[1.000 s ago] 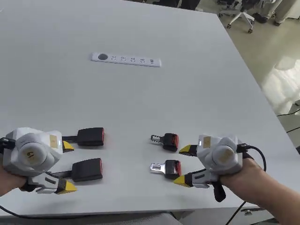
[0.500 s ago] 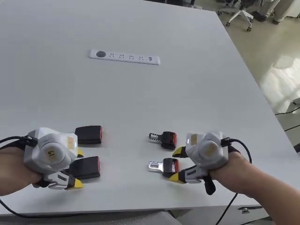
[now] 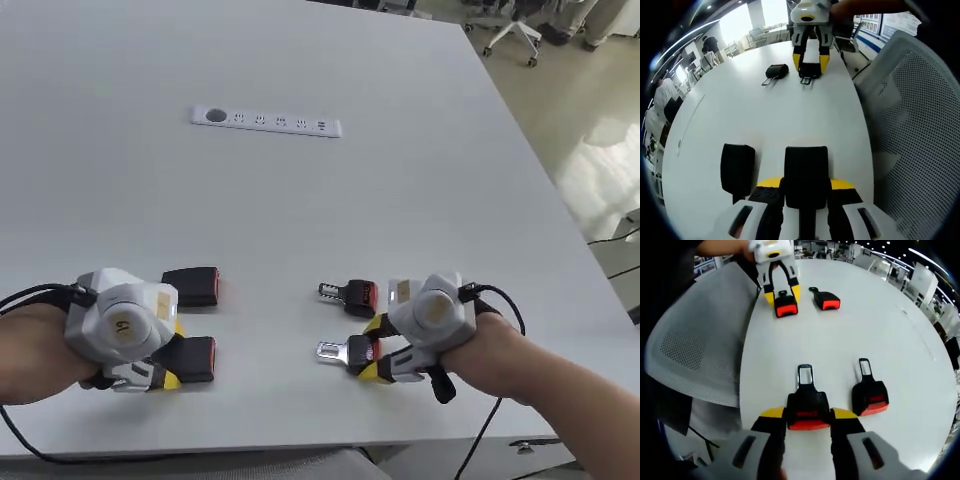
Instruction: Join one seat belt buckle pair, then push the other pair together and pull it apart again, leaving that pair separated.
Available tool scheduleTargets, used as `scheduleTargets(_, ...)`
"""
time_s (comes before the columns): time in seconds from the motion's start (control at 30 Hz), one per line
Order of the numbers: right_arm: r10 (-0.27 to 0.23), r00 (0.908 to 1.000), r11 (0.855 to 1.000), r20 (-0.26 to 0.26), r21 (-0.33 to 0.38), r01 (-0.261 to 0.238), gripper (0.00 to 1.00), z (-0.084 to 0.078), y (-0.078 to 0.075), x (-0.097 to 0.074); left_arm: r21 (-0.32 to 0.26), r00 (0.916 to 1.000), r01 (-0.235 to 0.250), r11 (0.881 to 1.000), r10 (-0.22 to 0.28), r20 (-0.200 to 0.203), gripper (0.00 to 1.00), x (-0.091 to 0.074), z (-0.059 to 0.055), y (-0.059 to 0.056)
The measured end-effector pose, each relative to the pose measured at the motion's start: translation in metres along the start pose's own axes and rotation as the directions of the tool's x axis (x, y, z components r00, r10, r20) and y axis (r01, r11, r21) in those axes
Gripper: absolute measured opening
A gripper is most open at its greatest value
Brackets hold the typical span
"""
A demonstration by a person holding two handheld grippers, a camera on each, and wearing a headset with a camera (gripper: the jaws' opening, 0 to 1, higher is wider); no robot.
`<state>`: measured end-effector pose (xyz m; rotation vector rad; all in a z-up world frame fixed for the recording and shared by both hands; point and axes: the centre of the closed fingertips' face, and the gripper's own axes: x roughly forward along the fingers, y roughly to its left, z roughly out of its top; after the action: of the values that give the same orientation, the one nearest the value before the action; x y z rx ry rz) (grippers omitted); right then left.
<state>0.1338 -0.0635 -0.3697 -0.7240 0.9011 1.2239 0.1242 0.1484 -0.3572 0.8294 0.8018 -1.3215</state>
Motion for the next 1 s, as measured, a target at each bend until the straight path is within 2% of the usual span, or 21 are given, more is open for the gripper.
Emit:
scheduleTargets(0.1,0.005,0.9999,1.0,-0.011,-0.019,-0.005,0.34,0.002,0.001,0.001,0.031,0.9999,0.001,1.0,0.0,-0.013,0.33,0.001,-0.001,-0.001)
scheduleTargets(0.3,0.008,1.0,1.0,0.002,-0.029,-0.008,0.34,0.014,0.006,0.007,0.033,0.9999,0.008,0.999,-0.007,-0.014,0.34,0.004,-0.004,0.002)
scheduleTargets(0.6,0.015,0.9984,0.999,0.054,-0.044,-0.013,0.34,0.049,0.017,0.025,0.044,0.9997,0.013,0.999,-0.012,-0.022,0.34,0.008,-0.008,0.006)
scheduleTargets(0.7,0.0,0.9976,0.999,0.069,-0.049,0.004,0.34,0.059,0.017,0.03,0.044,0.9997,0.014,0.999,-0.013,-0.022,0.34,0.01,-0.01,0.007)
scheduleTargets(0.8,0.006,0.9959,0.999,0.09,-0.041,-0.002,0.34,0.07,0.019,0.036,0.044,0.9997,0.014,0.999,-0.013,-0.019,0.34,0.011,-0.011,0.008)
scheduleTargets(1.0,0.013,0.9947,0.998,0.102,-0.055,-0.008,0.34,0.087,0.025,0.045,0.047,0.9998,0.015,0.999,-0.014,-0.017,0.34,0.013,-0.012,0.009)
